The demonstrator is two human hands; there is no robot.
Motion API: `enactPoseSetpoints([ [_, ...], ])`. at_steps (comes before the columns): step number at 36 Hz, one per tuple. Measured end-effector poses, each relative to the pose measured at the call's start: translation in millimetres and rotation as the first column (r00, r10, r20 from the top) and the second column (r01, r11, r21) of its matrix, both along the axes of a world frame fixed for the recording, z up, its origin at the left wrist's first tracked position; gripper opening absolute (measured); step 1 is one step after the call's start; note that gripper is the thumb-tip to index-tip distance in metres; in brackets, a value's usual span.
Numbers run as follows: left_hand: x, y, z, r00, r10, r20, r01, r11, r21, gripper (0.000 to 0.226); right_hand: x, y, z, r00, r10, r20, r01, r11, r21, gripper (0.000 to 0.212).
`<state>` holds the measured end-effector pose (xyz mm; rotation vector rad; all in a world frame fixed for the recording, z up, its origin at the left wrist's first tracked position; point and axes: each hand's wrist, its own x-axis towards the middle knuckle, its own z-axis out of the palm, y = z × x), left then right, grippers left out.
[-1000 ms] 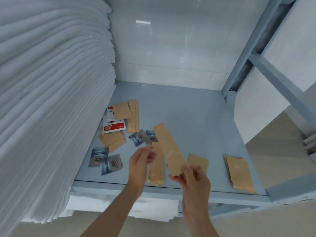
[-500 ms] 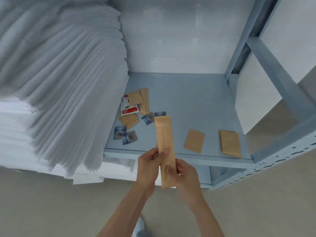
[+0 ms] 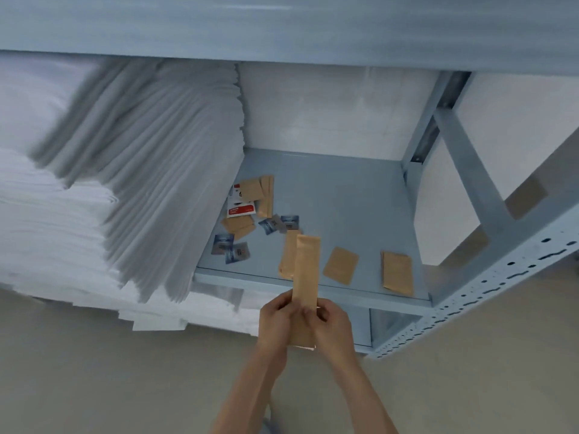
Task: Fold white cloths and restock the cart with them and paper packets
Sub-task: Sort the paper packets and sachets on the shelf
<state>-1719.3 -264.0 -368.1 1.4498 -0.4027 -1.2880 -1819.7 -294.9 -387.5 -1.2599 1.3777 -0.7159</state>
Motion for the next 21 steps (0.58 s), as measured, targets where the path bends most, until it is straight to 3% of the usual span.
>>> enactPoseSetpoints([
  [4,10,-23,-10,1.000,-0.013,0.019,0.013,1.000,0.011,0.027,0,-19,-1,0.999,0.014,-0.034,-0.013,0.999,0.043,0.010],
  [10,27,-73,-27,0.998,-0.041,0.042,0.039,0.998,0.044,0.027,11,-58,-6,0.994,-0.008,-0.111,0.007,1.000,-0.010,0.030],
  [15,27,-106,-38,0.979,-0.134,0.152,0.132,0.991,0.026,0.033,12,-87,-8,0.981,-0.093,-0.168,0.085,0.995,-0.060,0.020],
  [21,26,-137,-41,0.915,-0.254,0.314,0.265,0.964,0.008,0.028,11,-127,-16,0.963,-0.082,-0.256,0.071,0.996,-0.051,0.019],
])
